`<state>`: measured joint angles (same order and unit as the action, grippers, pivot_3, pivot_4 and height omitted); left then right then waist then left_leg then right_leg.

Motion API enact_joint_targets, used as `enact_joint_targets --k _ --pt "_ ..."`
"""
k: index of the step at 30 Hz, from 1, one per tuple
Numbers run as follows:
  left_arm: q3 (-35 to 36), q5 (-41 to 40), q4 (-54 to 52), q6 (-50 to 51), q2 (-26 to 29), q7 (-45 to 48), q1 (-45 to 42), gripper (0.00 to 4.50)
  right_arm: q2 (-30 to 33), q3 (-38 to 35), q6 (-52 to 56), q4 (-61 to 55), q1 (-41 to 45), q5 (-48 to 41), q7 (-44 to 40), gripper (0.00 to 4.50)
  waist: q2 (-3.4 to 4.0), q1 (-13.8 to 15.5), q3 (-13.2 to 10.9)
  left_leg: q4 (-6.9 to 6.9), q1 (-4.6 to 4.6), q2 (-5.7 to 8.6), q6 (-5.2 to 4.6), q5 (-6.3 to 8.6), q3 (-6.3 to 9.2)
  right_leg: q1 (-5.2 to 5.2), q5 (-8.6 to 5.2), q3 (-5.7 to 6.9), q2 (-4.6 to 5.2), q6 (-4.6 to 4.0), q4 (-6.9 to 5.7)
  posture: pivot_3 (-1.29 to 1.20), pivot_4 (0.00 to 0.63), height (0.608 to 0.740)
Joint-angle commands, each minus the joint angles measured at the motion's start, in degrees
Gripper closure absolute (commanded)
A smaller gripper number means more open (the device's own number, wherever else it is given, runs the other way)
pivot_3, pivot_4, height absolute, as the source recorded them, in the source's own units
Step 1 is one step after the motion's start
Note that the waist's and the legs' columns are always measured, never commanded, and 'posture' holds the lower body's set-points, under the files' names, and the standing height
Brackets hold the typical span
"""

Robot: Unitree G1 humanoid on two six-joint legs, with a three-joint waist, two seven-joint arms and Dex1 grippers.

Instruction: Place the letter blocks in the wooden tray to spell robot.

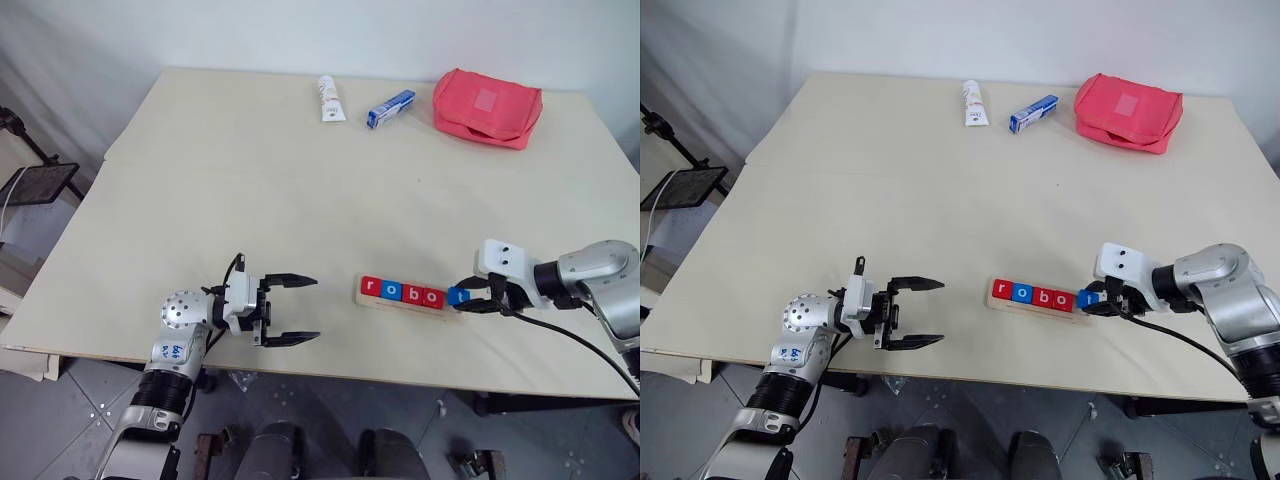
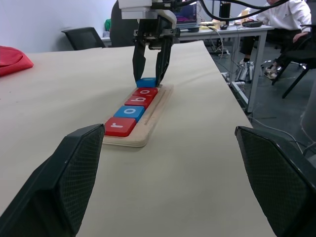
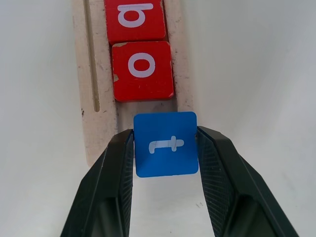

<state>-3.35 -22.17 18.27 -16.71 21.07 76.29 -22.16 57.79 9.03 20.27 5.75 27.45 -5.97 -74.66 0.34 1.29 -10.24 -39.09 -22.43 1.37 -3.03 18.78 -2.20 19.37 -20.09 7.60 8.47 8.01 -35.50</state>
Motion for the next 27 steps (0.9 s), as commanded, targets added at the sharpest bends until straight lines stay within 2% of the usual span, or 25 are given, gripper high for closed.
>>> enact_joint_targets --k 1,13,19,22,27 --pt "-0.2 -0.1 -1.9 -0.3 -0.1 -0.5 0.6 0.0 -0.6 0.4 1.4 -2.9 0.1 -0.8 -0.9 3.04 0.0 0.0 0.0 0.0 0.0 0.0 0.0 0.0 0.0 0.0 0.0 0.0 0.0 0.0 0.0 0.0 0.15 0.74" --pt "-0.3 0.1 -0.8 -0.9 -0.5 -0.8 0.0 0.0 -0.7 0.1 2.6 -5.3 -1.5 -0.8 -0.5 3.04 0.0 0.0 0.0 0.0 0.0 0.0 0.0 0.0 0.01 0.01 0.0 0.0 0.0 0.0 -0.01 0.0 0.15 0.74" --pt "-0.2 0.1 -0.1 -1.2 -0.6 -0.6 -0.5 0.0 0.1 -1.5 3.3 -6.1 -1.5 -1.6 0.1 0.92 0.0 0.0 0.0 0.0 0.0 0.0 0.01 0.0 0.01 0.01 0.0 0.0 0.0 0.0 0.0 0.0 0.15 0.74" --pt "0.0 0.0 0.2 -1.3 -0.5 -0.4 -0.5 0.0 1.0 -3.3 4.2 -7.5 -1.4 -2.7 0.3 0.04 0.0 0.0 0.0 0.0 -0.01 0.01 0.01 0.0 0.01 0.01 0.0 0.0 0.0 0.0 0.0 0.0 0.15 0.74" --pt "0.4 -0.3 0.6 -1.2 -0.3 -0.4 -0.6 0.0 2.9 -8.9 6.5 -10.9 -4.9 -6.2 0.5 0.04 0.0 0.2 0.0 0.01 -0.01 0.01 0.0 0.0 0.03 0.01 0.0 0.0 0.01 0.0 0.0 0.0 0.15 0.74"
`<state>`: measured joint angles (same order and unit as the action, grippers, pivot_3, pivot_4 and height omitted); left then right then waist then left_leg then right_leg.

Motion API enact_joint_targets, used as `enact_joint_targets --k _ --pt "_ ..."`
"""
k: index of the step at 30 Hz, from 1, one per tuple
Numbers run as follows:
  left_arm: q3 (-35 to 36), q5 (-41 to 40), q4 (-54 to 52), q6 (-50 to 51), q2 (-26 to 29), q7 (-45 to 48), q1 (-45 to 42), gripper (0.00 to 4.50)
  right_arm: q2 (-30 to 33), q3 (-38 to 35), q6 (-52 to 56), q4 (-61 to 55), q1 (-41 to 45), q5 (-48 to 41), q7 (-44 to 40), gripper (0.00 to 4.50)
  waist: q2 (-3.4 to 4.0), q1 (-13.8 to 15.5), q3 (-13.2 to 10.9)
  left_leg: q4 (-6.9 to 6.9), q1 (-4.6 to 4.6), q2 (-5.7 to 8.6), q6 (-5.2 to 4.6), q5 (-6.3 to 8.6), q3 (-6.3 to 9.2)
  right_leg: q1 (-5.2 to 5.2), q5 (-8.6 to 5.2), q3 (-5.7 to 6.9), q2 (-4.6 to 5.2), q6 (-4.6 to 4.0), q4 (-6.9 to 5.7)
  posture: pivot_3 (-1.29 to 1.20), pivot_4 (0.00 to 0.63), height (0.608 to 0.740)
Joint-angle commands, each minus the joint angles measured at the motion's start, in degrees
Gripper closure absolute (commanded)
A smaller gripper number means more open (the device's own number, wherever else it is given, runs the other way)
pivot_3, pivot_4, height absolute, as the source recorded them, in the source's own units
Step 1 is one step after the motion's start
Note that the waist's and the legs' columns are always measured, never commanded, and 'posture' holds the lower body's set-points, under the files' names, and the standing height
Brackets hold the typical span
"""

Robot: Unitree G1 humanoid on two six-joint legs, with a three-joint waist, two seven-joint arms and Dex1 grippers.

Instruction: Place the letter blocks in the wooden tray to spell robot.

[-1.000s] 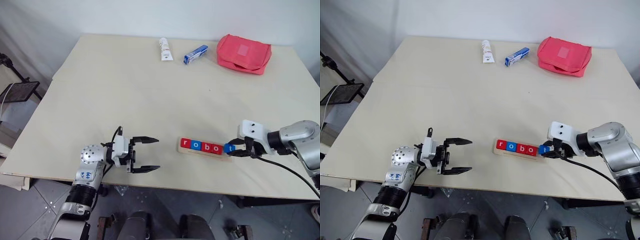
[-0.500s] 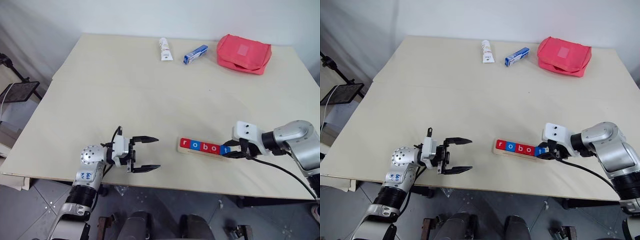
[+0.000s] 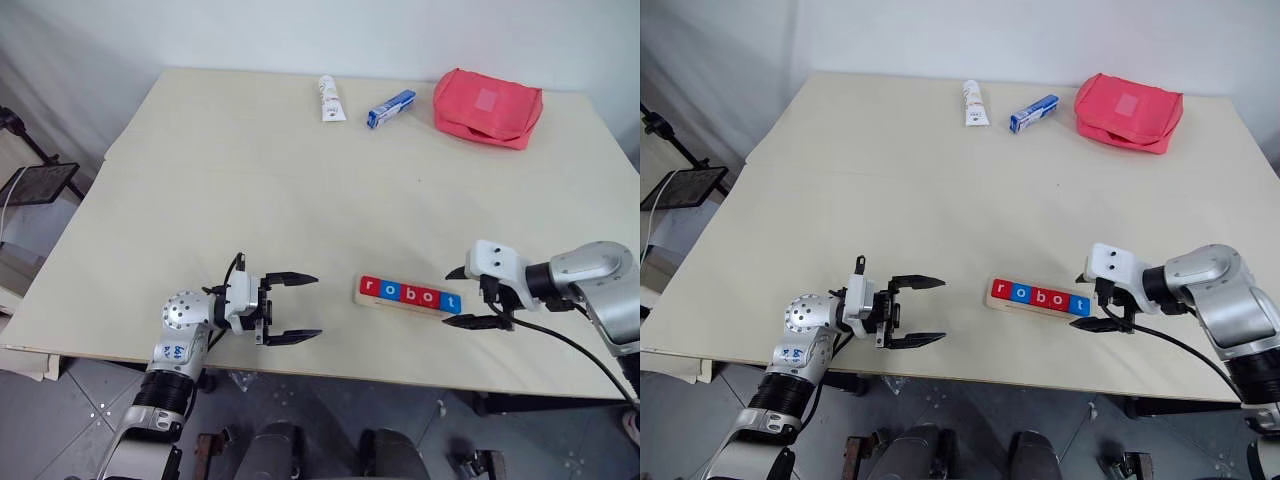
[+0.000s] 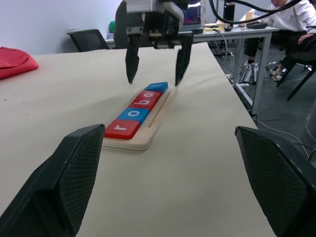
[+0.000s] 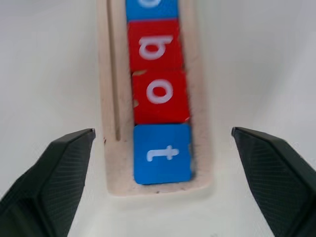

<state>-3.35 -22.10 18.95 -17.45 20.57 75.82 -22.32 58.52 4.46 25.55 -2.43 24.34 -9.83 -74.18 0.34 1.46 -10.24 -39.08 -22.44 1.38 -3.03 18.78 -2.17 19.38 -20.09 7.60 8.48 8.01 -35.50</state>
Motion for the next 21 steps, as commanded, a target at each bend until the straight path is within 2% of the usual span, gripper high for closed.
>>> enact_joint_targets --k 1,8,11,20,21 --pt "0.5 -0.5 -0.1 -0.3 0.3 0.1 -0.4 0.0 2.6 -5.5 1.3 -3.2 -3.1 -2.8 0.3 0.04 0.0 0.0 0.0 0.0 0.0 0.0 0.0 0.0 0.03 -0.01 0.0 0.0 0.0 0.0 -0.01 0.0 0.15 0.74" --pt "0.4 -0.4 0.8 -0.4 0.6 0.6 -1.1 0.0 1.8 -9.7 2.0 -4.9 -9.6 -3.2 5.3 0.04 0.0 -0.1 0.0 0.01 0.0 0.0 0.0 0.0 0.0 -0.01 0.0 0.0 0.0 0.0 0.0 0.0 0.15 0.74" --pt "0.2 -0.3 1.2 -0.5 0.4 0.7 -1.6 0.0 1.1 -10.1 3.0 -6.5 -10.6 -5.2 5.8 0.59 0.0 -0.1 0.0 0.01 0.0 -0.03 0.01 0.0 -0.02 0.01 0.0 0.0 -0.02 0.0 -0.01 0.0 0.15 0.74" --pt "0.1 -0.4 0.3 -0.1 0.5 0.6 -1.1 0.0 0.4 -8.0 4.2 -9.3 -11.9 -7.2 6.7 3.59 0.0 -0.1 0.0 0.01 0.0 -0.01 0.01 0.0 0.0 -0.01 0.0 0.0 -0.01 0.0 0.0 0.0 0.15 0.74" --pt "0.1 -0.4 0.0 0.0 0.5 0.5 -0.9 0.0 0.3 -7.5 4.1 -9.0 -11.9 -7.1 6.7 4.03 0.0 -0.1 0.0 0.01 -0.01 0.0 0.0 0.0 0.0 0.0 0.0 -0.01 -0.01 0.0 0.0 0.0 0.15 0.74"
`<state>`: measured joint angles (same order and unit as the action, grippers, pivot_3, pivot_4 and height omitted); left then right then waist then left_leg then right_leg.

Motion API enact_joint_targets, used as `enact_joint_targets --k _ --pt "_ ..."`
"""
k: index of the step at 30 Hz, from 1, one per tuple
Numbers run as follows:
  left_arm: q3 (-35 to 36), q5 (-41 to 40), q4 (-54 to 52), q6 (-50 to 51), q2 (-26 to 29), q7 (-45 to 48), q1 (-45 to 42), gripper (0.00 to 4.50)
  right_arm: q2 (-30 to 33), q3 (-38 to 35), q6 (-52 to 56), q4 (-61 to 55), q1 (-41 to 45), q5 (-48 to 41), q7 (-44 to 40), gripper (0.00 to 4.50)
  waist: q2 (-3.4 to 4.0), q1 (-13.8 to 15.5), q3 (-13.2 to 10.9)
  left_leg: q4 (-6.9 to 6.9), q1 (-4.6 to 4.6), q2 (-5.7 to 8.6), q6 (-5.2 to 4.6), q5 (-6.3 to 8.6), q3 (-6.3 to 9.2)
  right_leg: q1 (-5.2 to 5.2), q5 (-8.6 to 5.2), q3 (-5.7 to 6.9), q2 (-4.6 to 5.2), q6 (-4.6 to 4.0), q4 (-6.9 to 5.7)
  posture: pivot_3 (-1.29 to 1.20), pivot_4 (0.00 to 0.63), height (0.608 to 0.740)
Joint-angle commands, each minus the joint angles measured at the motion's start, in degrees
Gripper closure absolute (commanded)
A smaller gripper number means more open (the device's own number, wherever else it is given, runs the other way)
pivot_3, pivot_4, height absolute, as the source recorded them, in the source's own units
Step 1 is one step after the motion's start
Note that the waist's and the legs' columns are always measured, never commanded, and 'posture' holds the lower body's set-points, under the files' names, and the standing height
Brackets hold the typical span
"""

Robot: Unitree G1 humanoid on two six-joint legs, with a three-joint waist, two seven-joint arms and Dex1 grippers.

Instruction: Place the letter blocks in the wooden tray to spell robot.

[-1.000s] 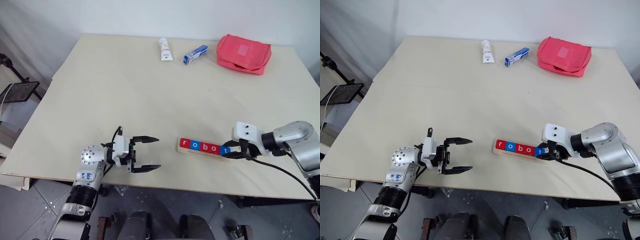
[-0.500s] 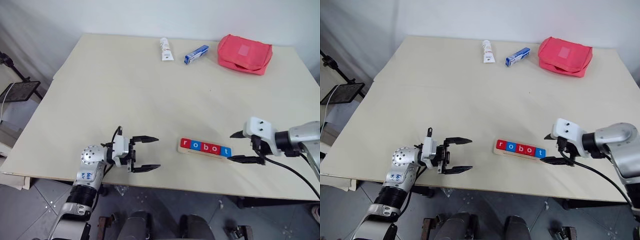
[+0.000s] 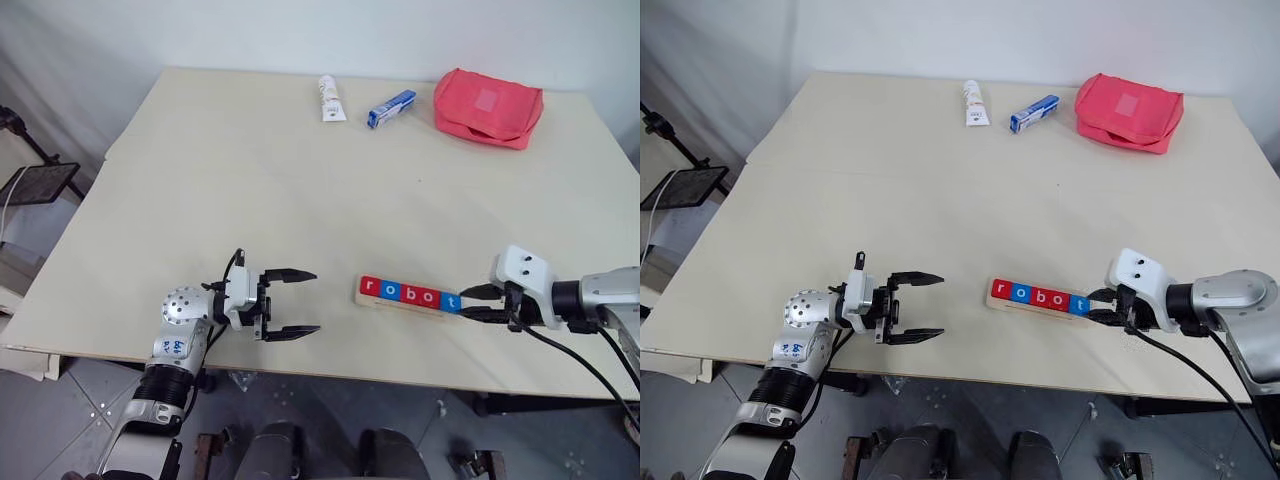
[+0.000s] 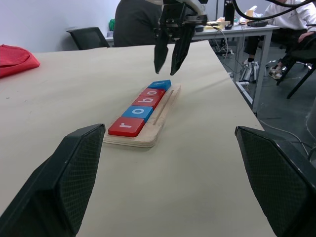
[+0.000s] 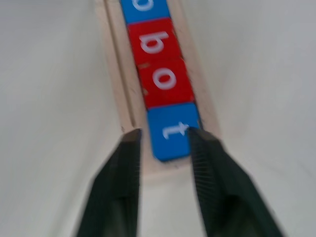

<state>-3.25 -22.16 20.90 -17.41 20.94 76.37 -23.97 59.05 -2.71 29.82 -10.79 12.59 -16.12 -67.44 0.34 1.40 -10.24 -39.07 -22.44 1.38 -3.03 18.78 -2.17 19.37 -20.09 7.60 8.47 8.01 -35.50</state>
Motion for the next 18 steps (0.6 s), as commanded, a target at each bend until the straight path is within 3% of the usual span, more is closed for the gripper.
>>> enact_joint_targets --k 1,2,12,18 --pt "0.0 -0.4 -2.3 0.1 0.2 -0.1 1.0 0.0 -0.4 0.2 -0.6 -0.1 0.0 -0.6 -0.1 4.28 0.0 0.0 0.0 0.0 0.0 0.0 0.0 0.0 0.0 0.0 0.0 0.0 0.0 0.0 0.0 0.0 0.15 0.74" --pt "0.0 -0.4 -2.6 0.1 0.3 -0.2 1.2 0.0 -0.6 0.7 -0.9 0.5 0.3 -0.4 -0.2 4.49 0.0 0.0 0.0 0.0 0.0 0.01 0.0 0.0 0.0 -0.01 0.0 0.0 0.0 0.0 0.0 0.0 0.15 0.74" --pt "0.2 -0.3 -4.5 0.9 0.7 -1.2 2.4 0.0 -2.1 4.4 -3.9 5.8 3.2 1.8 0.0 4.49 0.0 -0.1 0.0 0.0 0.01 0.0 0.0 0.0 0.0 0.0 0.0 0.01 0.0 0.0 0.0 0.0 0.15 0.74" --pt "0.8 -0.7 -5.1 1.4 1.2 -1.7 2.6 0.0 -1.3 1.2 -2.4 1.9 2.8 -1.0 0.3 4.49 0.0 0.0 0.0 0.0 0.0 0.0 0.0 0.0 0.0 0.0 0.0 0.01 0.0 0.0 0.0 0.0 0.15 0.74"
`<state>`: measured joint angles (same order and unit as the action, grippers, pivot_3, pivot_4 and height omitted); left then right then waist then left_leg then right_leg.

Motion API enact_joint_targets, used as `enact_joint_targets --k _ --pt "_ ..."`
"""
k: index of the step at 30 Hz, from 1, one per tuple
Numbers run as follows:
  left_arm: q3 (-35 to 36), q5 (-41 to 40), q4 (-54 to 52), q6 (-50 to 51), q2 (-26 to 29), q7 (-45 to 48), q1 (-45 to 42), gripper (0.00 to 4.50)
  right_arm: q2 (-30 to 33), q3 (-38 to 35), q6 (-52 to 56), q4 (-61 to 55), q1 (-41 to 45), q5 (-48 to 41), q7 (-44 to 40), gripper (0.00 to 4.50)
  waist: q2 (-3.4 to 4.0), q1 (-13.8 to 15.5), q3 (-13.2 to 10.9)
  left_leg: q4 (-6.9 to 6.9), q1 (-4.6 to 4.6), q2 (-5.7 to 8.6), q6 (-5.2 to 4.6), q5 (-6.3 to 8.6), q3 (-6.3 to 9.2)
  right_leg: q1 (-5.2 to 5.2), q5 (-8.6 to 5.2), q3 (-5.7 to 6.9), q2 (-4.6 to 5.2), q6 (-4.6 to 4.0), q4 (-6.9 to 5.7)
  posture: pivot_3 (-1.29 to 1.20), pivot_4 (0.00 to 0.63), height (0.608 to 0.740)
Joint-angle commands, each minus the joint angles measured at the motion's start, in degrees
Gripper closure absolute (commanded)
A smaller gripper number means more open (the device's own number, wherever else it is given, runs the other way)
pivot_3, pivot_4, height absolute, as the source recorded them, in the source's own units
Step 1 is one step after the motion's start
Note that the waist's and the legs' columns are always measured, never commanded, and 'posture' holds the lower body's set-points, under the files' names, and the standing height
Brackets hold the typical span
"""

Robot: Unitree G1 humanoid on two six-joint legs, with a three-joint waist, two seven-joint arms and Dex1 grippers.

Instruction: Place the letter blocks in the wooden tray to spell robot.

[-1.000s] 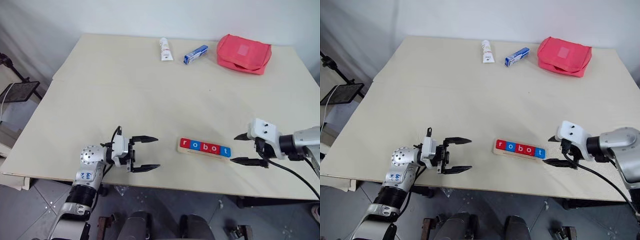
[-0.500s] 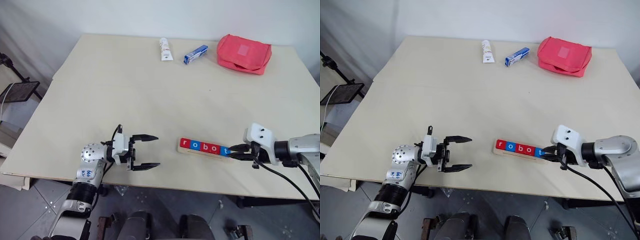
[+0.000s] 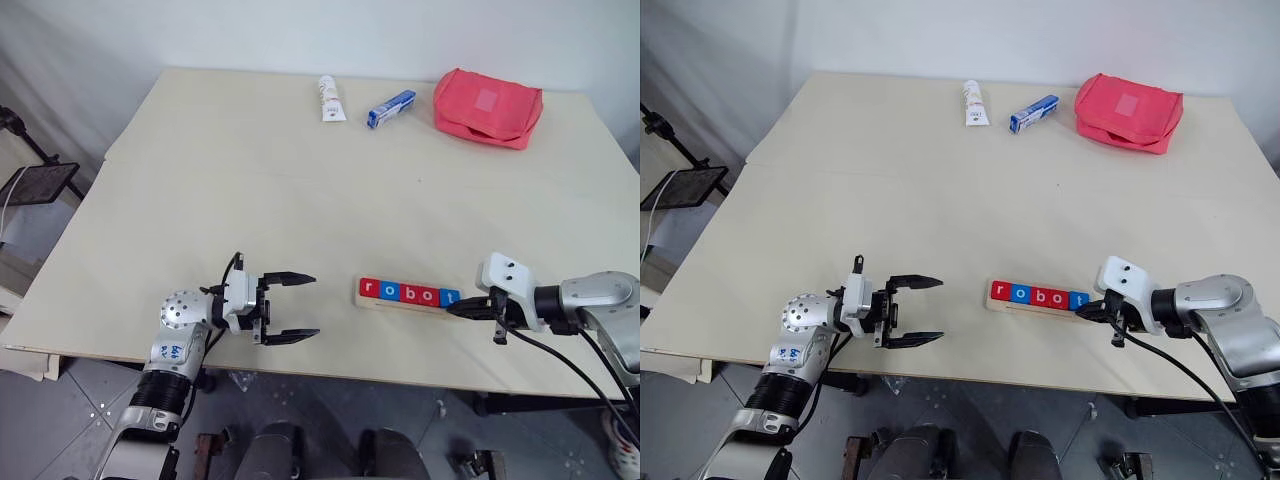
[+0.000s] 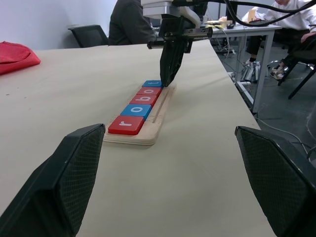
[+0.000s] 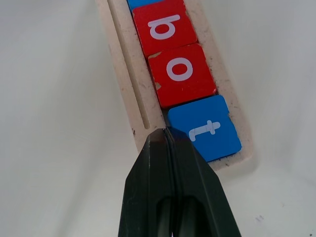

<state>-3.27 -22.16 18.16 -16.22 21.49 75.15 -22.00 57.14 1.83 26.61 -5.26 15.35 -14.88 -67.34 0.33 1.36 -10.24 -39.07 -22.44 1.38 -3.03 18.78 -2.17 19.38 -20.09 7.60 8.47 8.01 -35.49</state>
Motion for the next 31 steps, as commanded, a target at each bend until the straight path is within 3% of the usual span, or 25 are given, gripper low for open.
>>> enact_joint_targets --k 1,3,5,10,17,24,31 --pt "0.9 -0.9 -2.5 0.3 0.7 -0.6 0.7 0.0 0.8 -4.0 1.2 -4.3 -0.3 -2.6 0.3 4.49 0.0 0.0 0.0 0.0 0.0 0.0 0.0 0.0 0.0 0.0 0.0 0.0 0.0 0.0 -0.01 0.0 0.15 0.74" --pt "2.2 -1.8 -3.0 -0.1 0.9 -1.1 0.7 0.0 1.7 -9.7 -1.2 -6.2 -4.6 -6.1 -2.8 4.49 0.0 0.2 0.0 0.0 -0.01 0.0 0.0 0.0 0.0 0.0 0.0 0.0 0.0 0.0 0.01 0.0 0.15 0.74" --pt "3.2 -2.2 -3.0 -0.1 1.2 -1.6 0.6 0.0 2.2 -13.9 -3.8 -6.4 -8.2 -8.0 -5.4 3.96 -0.02 0.4 0.0 0.01 -0.03 0.02 -0.01 0.0 0.1 -0.03 0.0 0.02 0.0 0.0 0.01 0.0 0.15 0.74" --pt "5.4 -1.8 -2.1 -0.4 2.1 -3.6 -0.6 0.0 0.2 -21.9 -11.8 -0.3 -12.7 -11.7 -10.4 2.32 -0.04 0.2 0.0 0.01 0.04 0.04 -0.03 0.02 0.04 -0.12 0.01 0.0 0.01 0.02 0.06 0.0 0.15 0.74" --pt "9.6 -7.9 1.8 2.6 5.5 3.3 -1.1 0.0 0.0 -29.6 -18.7 10.7 -18.0 -15.6 -18.7 0.02 -0.04 0.1 0.0 0.01 0.06 0.01 -0.03 0.02 0.02 -0.13 0.01 0.02 -0.01 0.02 0.06 0.0 0.15 0.74" --pt "11.9 -10.3 4.7 5.5 7.3 8.5 -1.6 0.0 -0.3 -32.5 -23.9 22.2 -17.6 -18.6 -24.0 0.02 -0.04 0.0 0.0 0.01 0.09 0.0 -0.03 0.02 -0.04 -0.14 0.01 0.01 0.0 0.02 0.07 0.0 0.15 0.74" --pt "13.0 -10.9 5.3 7.0 7.1 10.9 -2.4 0.0 0.4 -31.3 -26.7 26.7 -16.6 -18.8 -25.1 0.02 -0.04 0.0 0.0 0.01 0.1 0.0 -0.03 0.02 -0.04 -0.14 0.01 0.0 0.0 0.02 0.07 0.0 0.15 0.74"
